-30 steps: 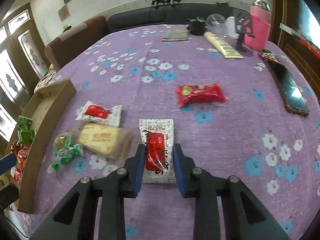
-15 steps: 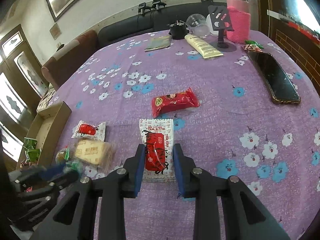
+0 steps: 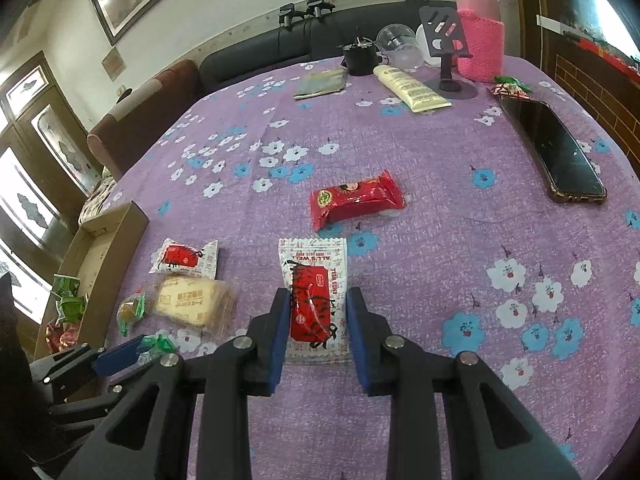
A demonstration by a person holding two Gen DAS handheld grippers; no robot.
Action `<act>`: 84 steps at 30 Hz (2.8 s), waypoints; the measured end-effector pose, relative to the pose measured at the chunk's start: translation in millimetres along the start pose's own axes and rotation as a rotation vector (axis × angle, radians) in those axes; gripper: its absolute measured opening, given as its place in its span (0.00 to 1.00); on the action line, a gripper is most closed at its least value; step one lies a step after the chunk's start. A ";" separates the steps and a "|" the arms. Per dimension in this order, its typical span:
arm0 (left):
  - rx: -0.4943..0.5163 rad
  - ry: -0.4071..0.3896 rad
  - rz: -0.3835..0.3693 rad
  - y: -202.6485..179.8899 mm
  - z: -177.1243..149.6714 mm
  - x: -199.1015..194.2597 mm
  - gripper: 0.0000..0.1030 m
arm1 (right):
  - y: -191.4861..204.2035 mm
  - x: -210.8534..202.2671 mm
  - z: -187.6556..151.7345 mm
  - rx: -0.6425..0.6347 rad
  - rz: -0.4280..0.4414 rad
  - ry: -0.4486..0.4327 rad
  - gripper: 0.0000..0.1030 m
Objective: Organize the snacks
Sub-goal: 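Close the left tool on the clear green-trimmed candy bag, then carry the sachet and candy bag in both tools over the cardboard box, then open both tools to drop the sachet and candy bag into the box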
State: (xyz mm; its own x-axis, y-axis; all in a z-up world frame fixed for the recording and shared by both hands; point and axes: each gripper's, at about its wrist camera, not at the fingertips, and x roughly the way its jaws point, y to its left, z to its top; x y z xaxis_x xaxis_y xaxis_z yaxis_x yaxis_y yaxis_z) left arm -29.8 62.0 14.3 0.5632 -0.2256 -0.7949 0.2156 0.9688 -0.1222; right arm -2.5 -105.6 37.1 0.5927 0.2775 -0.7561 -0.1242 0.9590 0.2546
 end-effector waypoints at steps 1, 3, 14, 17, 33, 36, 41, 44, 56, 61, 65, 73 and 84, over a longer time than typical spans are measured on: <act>0.009 -0.002 0.006 -1.6 -1.4 -0.8 0.17 | 0.1 0.1 -0.2 -0.001 -0.001 0.000 0.26; 0.010 -0.011 0.004 -1.4 -3.8 -3.9 0.18 | 1.3 -0.1 -1.2 -0.006 -0.002 -0.001 0.26; -0.154 -0.174 -0.098 45.8 -21.5 -85.0 0.18 | 8.6 -11.6 -2.1 -0.026 0.057 -0.062 0.26; -0.209 -0.247 -0.069 71.0 -31.9 -115.0 0.18 | 14.3 -11.8 -4.5 -0.042 0.057 -0.070 0.26; -0.253 -0.476 0.028 158.3 -40.4 -252.3 0.18 | 111.8 -112.1 17.5 -0.148 0.185 -0.263 0.27; -0.210 -0.498 0.075 162.3 -24.5 -267.2 0.18 | 146.4 -151.7 36.0 -0.208 0.212 -0.340 0.27; -0.171 -0.482 0.127 177.1 7.9 -269.0 0.18 | 198.3 -201.9 78.1 -0.267 0.236 -0.460 0.27; -0.166 -0.456 0.152 187.2 24.5 -259.1 0.18 | 226.2 -219.7 112.5 -0.259 0.252 -0.512 0.27; -0.247 -0.222 0.104 242.4 43.2 -125.2 0.18 | 295.9 -19.6 76.9 -0.364 0.262 -0.052 0.27; -0.296 -0.137 0.098 261.1 42.1 -77.8 0.19 | 301.4 55.5 39.5 -0.380 0.227 0.087 0.27; -0.344 -0.095 0.080 274.7 39.2 -55.8 0.19 | 301.6 91.0 26.0 -0.378 0.211 0.157 0.27; -0.383 -0.099 0.056 279.6 29.0 -58.8 0.33 | 310.2 108.8 23.2 -0.384 0.226 0.185 0.28; -0.399 -0.255 0.062 234.0 15.6 -145.1 0.96 | 285.6 37.1 22.4 -0.360 0.263 0.059 0.41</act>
State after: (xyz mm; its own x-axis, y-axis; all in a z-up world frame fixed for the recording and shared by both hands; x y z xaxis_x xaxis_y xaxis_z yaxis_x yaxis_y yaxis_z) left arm -48.6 319.8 110.3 0.7540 -0.1355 -0.6427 -0.1197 0.9338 -0.3373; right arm 1.8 177.4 95.3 0.4589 0.5077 -0.7291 -0.5398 0.8111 0.2252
